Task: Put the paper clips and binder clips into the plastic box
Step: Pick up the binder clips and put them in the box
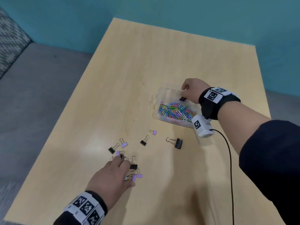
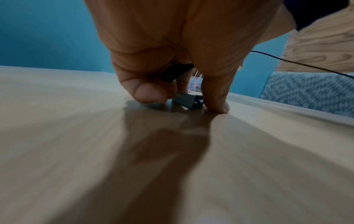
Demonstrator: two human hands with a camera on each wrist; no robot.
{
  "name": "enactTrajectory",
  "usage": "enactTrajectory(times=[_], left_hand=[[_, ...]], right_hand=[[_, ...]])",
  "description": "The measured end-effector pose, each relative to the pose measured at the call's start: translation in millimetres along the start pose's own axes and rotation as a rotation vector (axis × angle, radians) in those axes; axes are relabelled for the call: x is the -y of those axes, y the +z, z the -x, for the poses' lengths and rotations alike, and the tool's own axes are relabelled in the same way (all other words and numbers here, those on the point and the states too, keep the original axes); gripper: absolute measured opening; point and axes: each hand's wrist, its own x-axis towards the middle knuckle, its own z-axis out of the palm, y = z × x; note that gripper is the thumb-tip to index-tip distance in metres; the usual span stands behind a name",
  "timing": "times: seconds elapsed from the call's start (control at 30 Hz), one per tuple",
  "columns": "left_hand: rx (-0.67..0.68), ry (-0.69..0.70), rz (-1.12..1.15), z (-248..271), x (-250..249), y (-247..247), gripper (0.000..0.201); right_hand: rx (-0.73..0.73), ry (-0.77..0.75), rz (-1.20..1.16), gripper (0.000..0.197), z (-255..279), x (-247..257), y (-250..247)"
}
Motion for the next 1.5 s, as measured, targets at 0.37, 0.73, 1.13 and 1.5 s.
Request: enactTrajectory(times=[0.37, 0.73, 1.13, 1.5], left_hand=[[0.014, -0.017, 0.181, -5, -8, -4, 0.031], [-0.033, -0.233, 1.395, -19, 7, -84, 0.015], [-0.267, 0.197, 0.335, -179, -97, -180, 0.015], [-0.138, 0.298, -0.022, -248, -132, -164, 0.03]], right_hand=[[0.247, -0.204, 0.129, 0.039, 136, -11, 75], [0.022, -0.209, -0.423, 0.009, 131, 6, 103], [0.178, -0.323, 0.043, 0.03, 87, 48, 130], [0.235, -0.106, -0.189, 0.021, 139, -22, 90]])
